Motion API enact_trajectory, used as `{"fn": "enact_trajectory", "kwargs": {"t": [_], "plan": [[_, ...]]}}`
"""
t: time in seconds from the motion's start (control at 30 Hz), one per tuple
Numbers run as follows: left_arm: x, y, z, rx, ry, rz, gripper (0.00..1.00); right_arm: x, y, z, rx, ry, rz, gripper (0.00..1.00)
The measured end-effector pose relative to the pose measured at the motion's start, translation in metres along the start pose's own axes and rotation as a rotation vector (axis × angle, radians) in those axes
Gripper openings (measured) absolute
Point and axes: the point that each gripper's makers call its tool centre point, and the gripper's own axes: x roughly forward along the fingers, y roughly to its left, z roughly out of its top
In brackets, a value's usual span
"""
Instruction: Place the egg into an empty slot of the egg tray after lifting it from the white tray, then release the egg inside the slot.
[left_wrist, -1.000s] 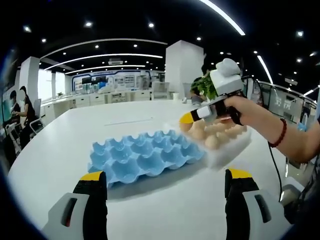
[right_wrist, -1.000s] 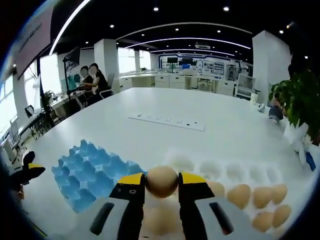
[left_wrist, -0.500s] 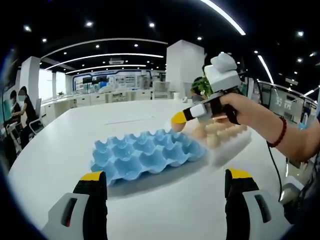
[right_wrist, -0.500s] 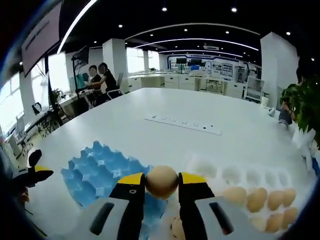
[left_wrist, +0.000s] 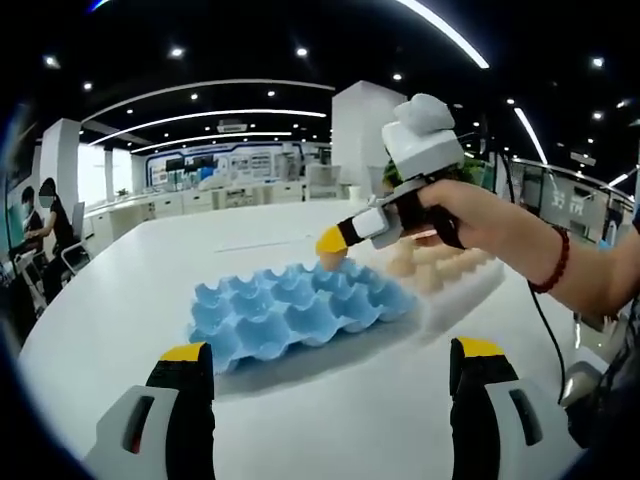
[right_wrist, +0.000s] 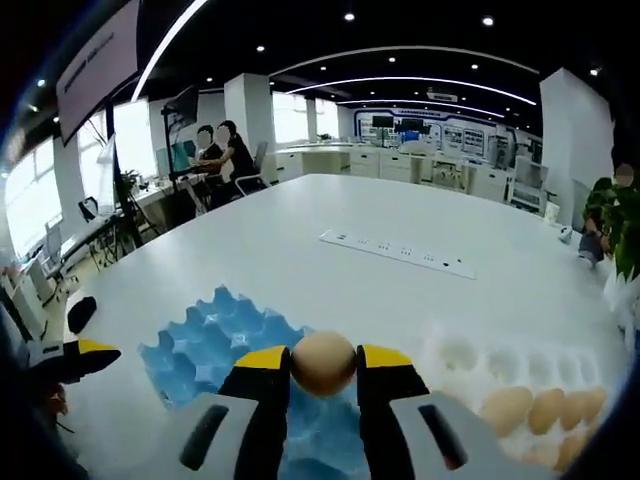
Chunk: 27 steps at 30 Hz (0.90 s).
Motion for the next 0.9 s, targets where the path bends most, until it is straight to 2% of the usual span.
{"fn": "enact_trajectory", "kwargs": {"t": [0.37, 0.67, 0.9], "plan": [[-0.012, 0.01, 0.0, -0.006, -0.013, 0.029, 1.0, 0.012, 0.026, 0.014, -0.035, -0.016, 0.041, 0.27], [-0.014, 0.007, -0.007, 0.0, -0.002, 0.019, 1.0, 0.02, 0.05, 0.022, -0.057, -0.029, 0.089, 0.27], [-0.012, 0.008, -0.004, -0.001, -0.012, 0.011, 1.0, 0.025, 0.067, 0.029, -0.072, -0.034, 0.113, 0.27]]}}
